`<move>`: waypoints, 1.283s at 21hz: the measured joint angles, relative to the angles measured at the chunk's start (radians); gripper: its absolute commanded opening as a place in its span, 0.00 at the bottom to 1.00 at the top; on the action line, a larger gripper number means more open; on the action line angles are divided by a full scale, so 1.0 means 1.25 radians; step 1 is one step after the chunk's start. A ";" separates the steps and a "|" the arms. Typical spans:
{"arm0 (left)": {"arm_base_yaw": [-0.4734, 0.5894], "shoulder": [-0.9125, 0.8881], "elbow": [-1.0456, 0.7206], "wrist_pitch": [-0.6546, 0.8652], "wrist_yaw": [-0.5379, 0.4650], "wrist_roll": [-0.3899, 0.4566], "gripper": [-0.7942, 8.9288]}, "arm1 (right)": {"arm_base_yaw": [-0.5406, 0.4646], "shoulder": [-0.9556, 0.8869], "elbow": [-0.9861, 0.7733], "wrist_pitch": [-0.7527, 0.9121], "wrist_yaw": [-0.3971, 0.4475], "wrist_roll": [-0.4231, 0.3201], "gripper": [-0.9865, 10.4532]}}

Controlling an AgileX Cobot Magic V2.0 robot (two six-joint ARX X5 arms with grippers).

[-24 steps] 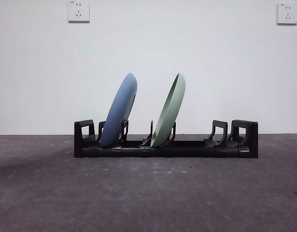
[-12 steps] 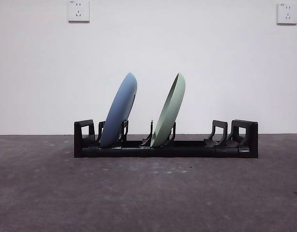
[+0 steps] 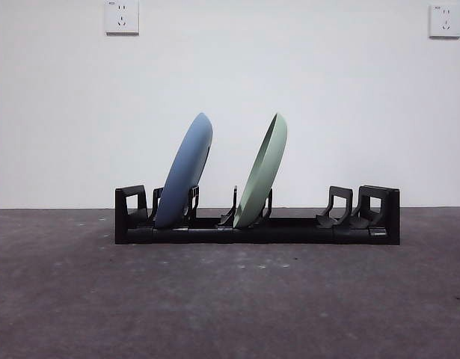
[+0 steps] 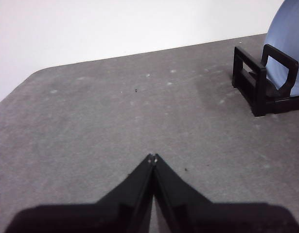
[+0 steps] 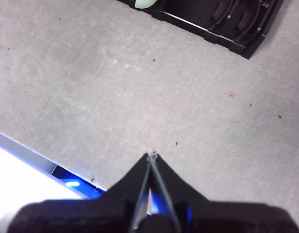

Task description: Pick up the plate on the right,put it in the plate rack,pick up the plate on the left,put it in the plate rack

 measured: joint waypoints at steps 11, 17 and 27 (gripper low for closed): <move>0.000 0.020 0.000 0.002 0.031 -0.014 0.08 | 0.000 0.000 0.000 0.000 0.000 0.000 0.09; 0.000 0.022 0.000 0.002 0.031 -0.014 0.08 | -0.007 -0.004 0.000 0.015 0.016 -0.001 0.09; 0.000 0.022 0.000 0.002 0.031 -0.014 0.08 | -0.341 -0.326 -0.079 0.393 -0.063 -0.101 0.09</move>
